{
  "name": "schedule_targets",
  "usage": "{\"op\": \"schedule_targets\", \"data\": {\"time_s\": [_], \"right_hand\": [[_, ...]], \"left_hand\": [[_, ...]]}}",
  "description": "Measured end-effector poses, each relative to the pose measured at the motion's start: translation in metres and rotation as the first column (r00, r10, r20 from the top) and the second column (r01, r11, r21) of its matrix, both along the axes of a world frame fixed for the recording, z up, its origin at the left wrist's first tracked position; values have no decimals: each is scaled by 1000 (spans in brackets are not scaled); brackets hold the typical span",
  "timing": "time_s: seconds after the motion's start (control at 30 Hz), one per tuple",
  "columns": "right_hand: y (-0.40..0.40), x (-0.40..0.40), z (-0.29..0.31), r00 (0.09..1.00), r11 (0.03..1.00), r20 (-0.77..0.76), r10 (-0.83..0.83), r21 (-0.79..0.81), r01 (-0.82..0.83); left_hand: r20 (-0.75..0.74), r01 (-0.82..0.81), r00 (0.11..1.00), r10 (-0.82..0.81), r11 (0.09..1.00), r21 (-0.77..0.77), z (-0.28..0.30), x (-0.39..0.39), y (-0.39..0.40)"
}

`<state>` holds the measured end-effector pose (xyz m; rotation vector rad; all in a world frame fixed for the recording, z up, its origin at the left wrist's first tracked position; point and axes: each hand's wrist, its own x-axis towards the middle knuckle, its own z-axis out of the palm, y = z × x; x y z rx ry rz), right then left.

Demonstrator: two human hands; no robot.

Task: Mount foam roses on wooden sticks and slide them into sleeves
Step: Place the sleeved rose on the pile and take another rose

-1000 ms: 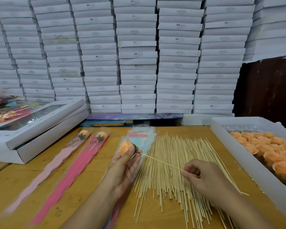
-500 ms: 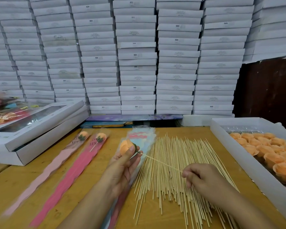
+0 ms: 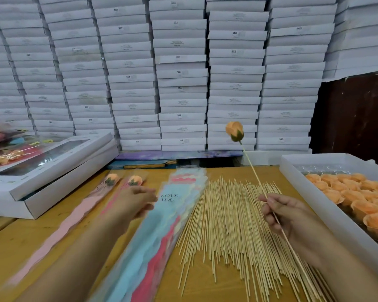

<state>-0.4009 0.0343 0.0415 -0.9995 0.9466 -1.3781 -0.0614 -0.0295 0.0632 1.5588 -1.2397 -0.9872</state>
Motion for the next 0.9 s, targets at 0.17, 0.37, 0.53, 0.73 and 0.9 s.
{"op": "schedule_targets", "data": {"time_s": [0.17, 0.37, 0.53, 0.73, 0.9], "right_hand": [[1, 1, 1, 1000, 1000, 22, 3, -16, -2], [1, -2, 1, 998, 1000, 62, 7, -8, -6], [2, -2, 3, 998, 1000, 67, 10, -8, -10], [3, -3, 3, 996, 1000, 83, 21, -11, -20], [3, -3, 2, 996, 999, 78, 32, -6, -32]], "left_hand": [[683, 25, 720, -122, 988, 150, -28, 9, -15], [625, -7, 764, -159, 967, 255, -30, 1, -19], [594, -13, 802, -71, 991, 136, -29, 13, -20], [597, -82, 801, -37, 982, 172, -26, 26, -25], [696, -113, 718, -20, 983, 144, -18, 27, -28]]}}
